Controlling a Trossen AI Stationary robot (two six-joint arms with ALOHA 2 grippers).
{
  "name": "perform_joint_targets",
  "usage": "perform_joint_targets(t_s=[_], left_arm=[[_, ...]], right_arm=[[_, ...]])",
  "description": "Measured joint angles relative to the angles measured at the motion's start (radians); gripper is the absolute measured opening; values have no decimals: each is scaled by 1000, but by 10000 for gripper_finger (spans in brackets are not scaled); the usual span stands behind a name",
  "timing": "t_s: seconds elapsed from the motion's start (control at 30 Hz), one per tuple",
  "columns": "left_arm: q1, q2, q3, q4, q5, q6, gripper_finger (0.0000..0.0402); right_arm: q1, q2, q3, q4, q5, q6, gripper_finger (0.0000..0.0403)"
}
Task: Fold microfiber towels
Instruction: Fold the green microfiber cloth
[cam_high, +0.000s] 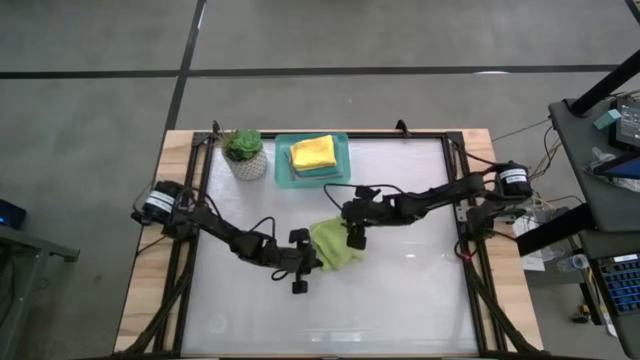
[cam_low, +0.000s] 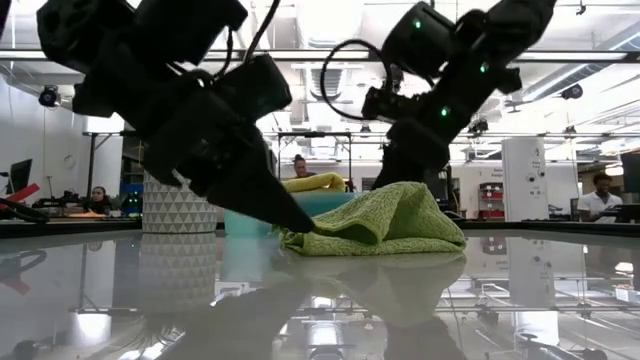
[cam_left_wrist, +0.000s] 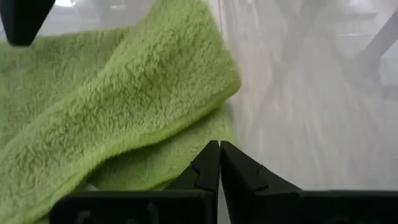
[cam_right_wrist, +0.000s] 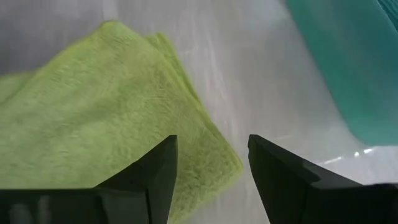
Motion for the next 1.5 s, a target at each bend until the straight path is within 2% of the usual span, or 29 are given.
perform_joint_targets(t_s=[0.37, 0.47, 0.6, 0.8, 1.17, 1.5], left_arm=[[23, 3, -3, -8, 0, 8, 0], [24, 3, -3, -8, 0, 2, 0], [23, 3, -5, -11, 0, 0, 0], [24, 2, -5, -55, 0, -3, 0], [24, -2, -3, -123, 12, -53, 0], [29, -2, -3, -132, 28, -54, 0]], right_arm=[[-22, 60, -30, 106, -30, 24, 186], [-22, 99, -30, 148, -50, 27, 174], [-22, 133, -29, 176, -53, 31, 120], [-22, 112, -29, 149, -55, 9, 20], [-22, 43, -23, 26, -48, -18, 13], [-22, 38, -23, -32, -41, -13, 13]])
